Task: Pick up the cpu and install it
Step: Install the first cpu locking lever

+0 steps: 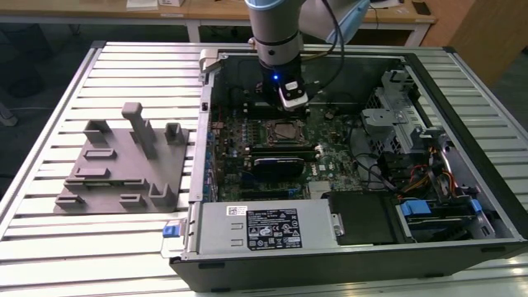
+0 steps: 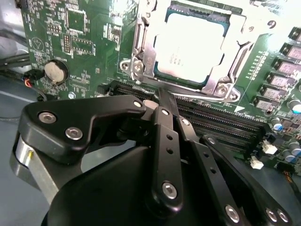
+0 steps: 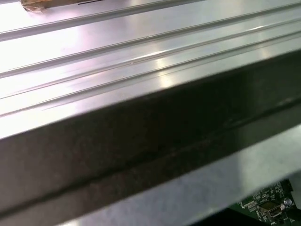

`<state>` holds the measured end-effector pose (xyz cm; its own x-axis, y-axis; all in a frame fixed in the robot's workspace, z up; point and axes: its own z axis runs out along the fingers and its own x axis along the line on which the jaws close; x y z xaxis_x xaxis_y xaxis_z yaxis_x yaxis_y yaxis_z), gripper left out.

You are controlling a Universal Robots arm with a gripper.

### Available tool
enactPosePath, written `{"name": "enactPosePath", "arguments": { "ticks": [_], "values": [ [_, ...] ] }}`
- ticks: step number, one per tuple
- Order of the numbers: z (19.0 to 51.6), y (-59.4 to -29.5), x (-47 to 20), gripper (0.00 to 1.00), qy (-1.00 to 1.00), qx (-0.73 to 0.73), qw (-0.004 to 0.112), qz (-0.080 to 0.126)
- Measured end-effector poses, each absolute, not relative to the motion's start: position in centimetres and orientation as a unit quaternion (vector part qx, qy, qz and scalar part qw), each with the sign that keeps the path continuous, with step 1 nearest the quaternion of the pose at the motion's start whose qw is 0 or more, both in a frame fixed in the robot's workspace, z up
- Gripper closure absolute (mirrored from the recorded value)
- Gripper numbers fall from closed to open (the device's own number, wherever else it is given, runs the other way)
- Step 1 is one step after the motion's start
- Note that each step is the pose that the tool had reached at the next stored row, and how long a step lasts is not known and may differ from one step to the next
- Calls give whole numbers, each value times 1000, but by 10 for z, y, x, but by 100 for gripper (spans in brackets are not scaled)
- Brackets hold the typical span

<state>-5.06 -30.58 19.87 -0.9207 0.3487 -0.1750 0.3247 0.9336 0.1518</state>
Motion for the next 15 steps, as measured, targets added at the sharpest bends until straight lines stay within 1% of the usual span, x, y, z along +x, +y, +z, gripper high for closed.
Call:
{"name": "enactPosePath", "arguments": {
  "ticks": [3, 15],
  "values": [
    [198, -306, -51, 89, 978, 175, 103, 56],
    [195, -302, -51, 89, 975, 191, 104, 54]
  ]
}}
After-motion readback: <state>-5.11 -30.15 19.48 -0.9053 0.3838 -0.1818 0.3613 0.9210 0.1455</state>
